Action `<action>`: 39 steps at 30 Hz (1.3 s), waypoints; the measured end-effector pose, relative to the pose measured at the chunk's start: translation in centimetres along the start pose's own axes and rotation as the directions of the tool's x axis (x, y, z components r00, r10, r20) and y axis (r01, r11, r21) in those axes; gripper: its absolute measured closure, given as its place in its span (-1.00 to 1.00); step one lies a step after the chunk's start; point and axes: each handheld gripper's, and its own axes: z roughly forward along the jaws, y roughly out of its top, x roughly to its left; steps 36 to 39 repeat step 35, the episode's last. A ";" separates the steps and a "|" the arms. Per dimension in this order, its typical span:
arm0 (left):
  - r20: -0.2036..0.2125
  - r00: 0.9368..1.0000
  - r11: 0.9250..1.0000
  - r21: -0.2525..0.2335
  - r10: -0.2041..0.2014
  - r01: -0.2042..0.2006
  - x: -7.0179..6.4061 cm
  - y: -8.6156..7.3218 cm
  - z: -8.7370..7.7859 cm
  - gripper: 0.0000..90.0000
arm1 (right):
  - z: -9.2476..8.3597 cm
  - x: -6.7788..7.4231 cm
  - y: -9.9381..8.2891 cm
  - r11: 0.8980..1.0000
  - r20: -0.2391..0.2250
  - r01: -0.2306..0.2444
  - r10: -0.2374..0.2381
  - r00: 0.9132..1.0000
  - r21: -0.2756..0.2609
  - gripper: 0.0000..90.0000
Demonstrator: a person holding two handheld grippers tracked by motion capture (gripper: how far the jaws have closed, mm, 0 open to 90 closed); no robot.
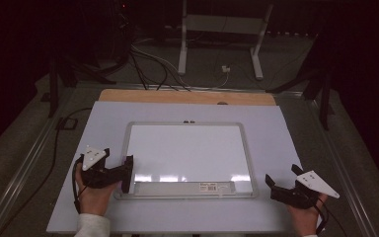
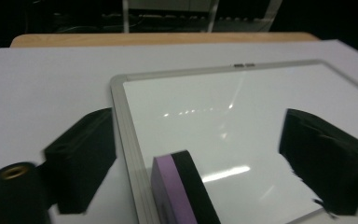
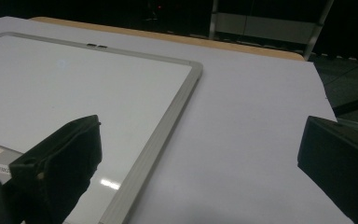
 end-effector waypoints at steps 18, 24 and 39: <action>-0.032 0.997 0.992 -0.103 0.076 -0.079 2.6 -2.0 -1.4 -0.99 | -0.1 0.1 0.1 1.000 -0.026 -0.011 0.010 1.000 -0.026 -1.00; -0.050 0.995 0.988 -0.127 0.082 -0.088 3.0 -2.8 -2.0 -0.99 | -0.1 0.2 0.1 0.999 -0.040 -0.010 0.008 0.999 -0.047 -1.00; -0.055 0.992 0.987 -0.106 0.114 -0.119 2.7 -3.7 -1.7 -0.99 | -0.2 -0.4 0.0 0.998 -0.038 -0.015 0.013 0.999 -0.063 -1.00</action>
